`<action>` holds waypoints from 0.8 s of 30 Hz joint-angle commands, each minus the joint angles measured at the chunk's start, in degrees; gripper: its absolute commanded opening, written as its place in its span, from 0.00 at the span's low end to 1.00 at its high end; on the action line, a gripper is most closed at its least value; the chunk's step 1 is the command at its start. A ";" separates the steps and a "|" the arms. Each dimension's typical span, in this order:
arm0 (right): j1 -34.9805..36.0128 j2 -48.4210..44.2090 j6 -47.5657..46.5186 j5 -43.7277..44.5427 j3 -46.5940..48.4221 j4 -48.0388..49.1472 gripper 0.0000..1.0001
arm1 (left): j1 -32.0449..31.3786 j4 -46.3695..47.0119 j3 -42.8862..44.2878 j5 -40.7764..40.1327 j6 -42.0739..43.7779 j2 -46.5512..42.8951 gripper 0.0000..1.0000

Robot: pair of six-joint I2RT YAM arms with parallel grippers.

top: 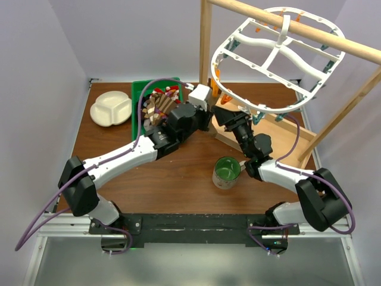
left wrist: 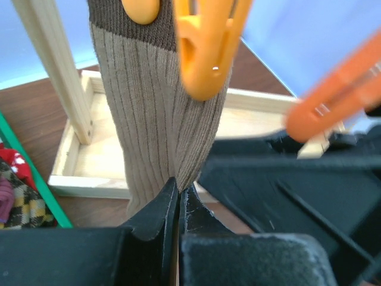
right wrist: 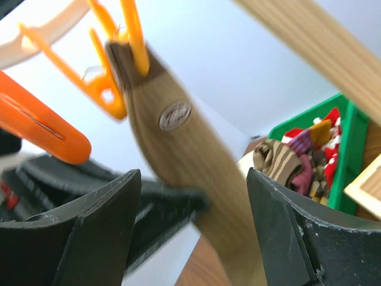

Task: Remove the socks clipped to the hanger
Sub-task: Remove the sock from the hanger.

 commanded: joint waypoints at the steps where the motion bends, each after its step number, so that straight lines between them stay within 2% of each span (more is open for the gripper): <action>1: -0.19 -1.14 -0.02 6.04 0.85 5.38 0.76 | -1.31 -2.67 1.89 0.05 1.28 -1.55 0.00; 7: -0.19 0.35 0.07 4.99 2.60 5.13 0.77 | -1.31 -1.80 1.19 1.88 1.11 -1.72 0.00; 20: -0.18 6.06 1.65 4.11 6.65 6.35 0.72 | -1.31 -1.27 1.37 6.90 1.37 -1.99 0.00; 24: -0.19 7.73 3.58 4.38 6.56 9.95 0.53 | -1.31 -1.18 1.01 6.46 1.11 -2.86 0.00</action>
